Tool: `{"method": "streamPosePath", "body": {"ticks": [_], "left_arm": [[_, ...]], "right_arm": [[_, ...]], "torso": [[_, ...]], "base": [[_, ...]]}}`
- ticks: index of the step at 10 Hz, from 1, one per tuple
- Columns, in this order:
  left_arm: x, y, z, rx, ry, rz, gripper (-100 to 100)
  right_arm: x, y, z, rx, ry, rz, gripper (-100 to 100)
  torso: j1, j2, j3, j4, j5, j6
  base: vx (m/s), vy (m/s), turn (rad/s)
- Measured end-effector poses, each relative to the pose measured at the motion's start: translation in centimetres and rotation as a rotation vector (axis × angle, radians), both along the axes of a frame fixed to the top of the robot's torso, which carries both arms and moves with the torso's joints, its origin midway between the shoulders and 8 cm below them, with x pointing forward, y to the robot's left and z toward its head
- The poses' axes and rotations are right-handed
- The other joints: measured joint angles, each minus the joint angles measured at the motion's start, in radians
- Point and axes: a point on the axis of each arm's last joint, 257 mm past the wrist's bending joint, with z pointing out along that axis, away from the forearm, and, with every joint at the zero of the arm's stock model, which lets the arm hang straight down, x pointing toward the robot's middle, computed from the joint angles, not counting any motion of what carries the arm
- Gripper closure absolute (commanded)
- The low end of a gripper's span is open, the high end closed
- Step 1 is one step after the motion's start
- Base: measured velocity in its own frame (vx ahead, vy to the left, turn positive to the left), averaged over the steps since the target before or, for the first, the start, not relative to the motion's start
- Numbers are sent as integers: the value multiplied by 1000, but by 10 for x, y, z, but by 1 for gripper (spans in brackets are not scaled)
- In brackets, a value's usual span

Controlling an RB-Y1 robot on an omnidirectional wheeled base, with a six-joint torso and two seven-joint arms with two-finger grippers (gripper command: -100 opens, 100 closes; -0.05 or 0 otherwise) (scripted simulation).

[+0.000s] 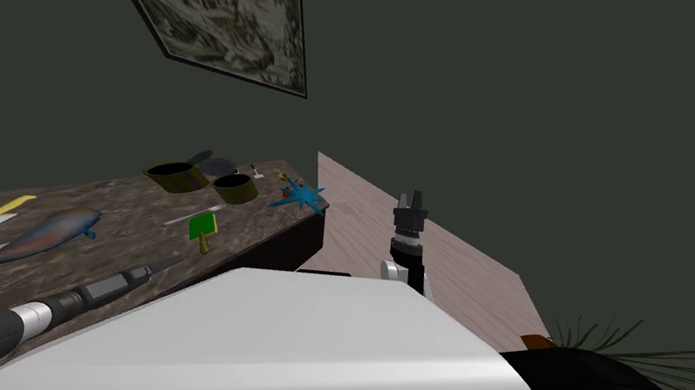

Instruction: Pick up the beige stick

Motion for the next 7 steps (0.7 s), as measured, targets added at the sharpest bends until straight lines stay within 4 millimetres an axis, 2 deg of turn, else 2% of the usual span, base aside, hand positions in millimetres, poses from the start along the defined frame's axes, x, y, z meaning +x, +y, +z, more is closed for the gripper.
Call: {"method": "streamPosePath", "body": {"ticks": [4, 7], "left_arm": [[-18, 34, -5, 31, 103, 44, -100], [-34, 57, -11, 43, 172, 98, -100]], "right_arm": [[0, 0, 0, 0, 0, 0, 0], [0, 0, 0, 0, 0, 0, 0]], "torso": [[0, -2, -1, 0, 0, 0], [0, -4, -2, -1, 0, 0]], "base": [[100, -52, -69], [144, -52, -54]]}}
